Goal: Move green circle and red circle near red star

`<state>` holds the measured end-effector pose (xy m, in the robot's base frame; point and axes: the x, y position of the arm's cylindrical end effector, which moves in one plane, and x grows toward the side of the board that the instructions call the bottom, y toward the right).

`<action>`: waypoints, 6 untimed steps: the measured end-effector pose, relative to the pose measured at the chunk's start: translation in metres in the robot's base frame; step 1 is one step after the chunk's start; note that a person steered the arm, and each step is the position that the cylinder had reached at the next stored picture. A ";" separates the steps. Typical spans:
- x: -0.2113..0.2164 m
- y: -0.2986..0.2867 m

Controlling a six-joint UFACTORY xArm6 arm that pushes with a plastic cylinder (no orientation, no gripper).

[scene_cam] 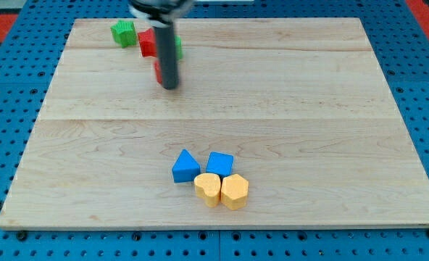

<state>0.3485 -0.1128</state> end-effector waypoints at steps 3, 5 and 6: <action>-0.001 -0.009; -0.025 -0.049; -0.025 -0.051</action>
